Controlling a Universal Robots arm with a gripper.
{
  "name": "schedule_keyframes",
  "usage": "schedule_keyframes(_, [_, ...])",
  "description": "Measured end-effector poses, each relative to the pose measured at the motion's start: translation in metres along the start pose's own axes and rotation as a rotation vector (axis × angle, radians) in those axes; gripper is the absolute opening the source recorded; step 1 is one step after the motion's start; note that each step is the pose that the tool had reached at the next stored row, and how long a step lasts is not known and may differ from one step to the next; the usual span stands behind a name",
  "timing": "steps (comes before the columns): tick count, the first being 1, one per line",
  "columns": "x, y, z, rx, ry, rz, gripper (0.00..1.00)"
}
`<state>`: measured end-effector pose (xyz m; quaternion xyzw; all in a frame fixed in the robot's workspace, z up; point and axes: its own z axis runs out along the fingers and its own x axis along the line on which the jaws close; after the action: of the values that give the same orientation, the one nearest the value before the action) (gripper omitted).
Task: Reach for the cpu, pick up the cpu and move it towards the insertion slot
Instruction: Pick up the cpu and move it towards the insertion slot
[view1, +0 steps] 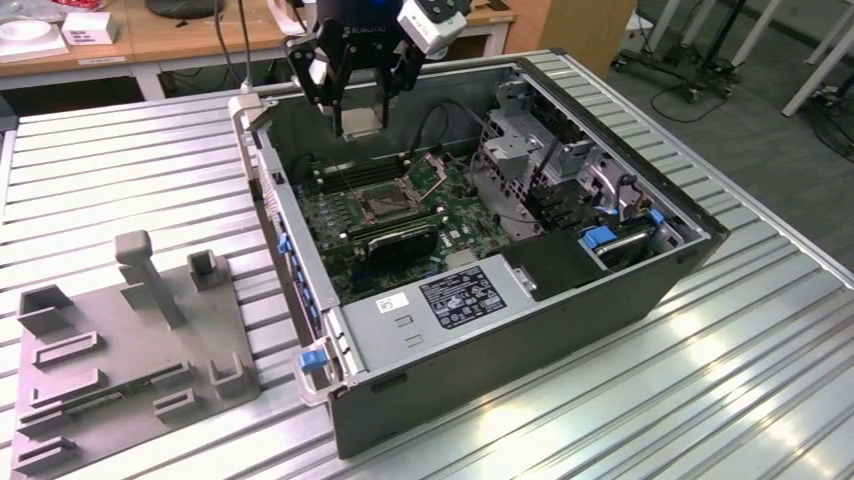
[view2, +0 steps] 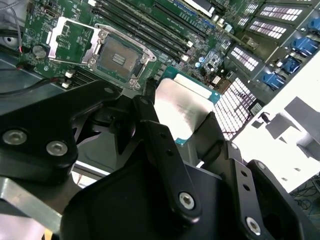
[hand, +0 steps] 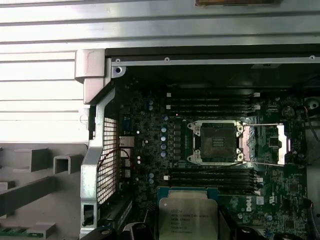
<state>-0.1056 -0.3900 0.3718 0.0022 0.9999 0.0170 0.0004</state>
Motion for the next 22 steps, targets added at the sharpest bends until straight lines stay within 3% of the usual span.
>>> schedule_keyframes(22, [-0.0015,0.0038,0.0029,0.0,0.0,0.0,0.55])
